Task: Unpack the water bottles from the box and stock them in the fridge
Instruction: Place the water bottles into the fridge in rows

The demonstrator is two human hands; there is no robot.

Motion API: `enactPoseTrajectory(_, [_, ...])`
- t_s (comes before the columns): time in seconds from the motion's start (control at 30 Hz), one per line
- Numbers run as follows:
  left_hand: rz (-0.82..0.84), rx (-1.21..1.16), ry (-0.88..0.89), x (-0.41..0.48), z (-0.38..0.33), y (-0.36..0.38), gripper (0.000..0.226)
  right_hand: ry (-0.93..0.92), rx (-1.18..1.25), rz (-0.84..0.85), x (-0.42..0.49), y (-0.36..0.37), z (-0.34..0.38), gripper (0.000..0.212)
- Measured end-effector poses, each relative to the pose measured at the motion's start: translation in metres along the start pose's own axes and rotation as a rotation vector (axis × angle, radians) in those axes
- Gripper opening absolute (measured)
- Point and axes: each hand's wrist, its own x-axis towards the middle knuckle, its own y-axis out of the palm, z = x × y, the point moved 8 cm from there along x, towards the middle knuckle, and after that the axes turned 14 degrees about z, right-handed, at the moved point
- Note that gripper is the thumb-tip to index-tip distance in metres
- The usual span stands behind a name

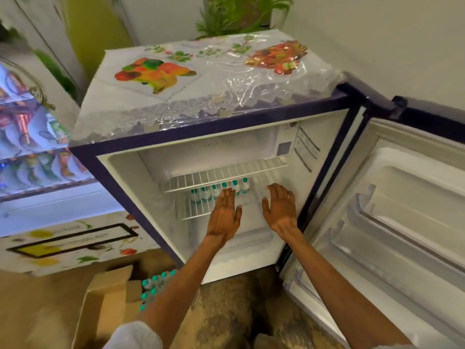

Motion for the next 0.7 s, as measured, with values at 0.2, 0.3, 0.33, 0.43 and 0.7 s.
enactPoseTrajectory(0.2, [0.039,0.026,-0.046,0.012,0.032,0.048,0.062,-0.063,0.079,0.046,0.012,0.057,-0.012,0.045])
enactPoseTrajectory(0.3, [0.074,0.044,-0.036,0.022,0.046,0.089,0.057,-0.141,0.09,-0.017,0.013,0.086,-0.019,0.034])
enactPoseTrajectory(0.33, [0.08,0.06,-0.022,0.027,0.051,0.104,0.056,-0.169,0.074,-0.043,0.014,0.097,-0.023,0.031])
enactPoseTrajectory(0.43, [0.08,0.085,-0.013,0.038,0.073,0.149,0.056,-0.194,0.027,-0.062,0.022,0.139,-0.036,0.03])
enactPoseTrajectory(0.7, [0.004,0.08,-0.104,0.07,0.181,0.215,0.059,-0.147,0.02,-0.002,0.055,0.254,-0.064,0.05])
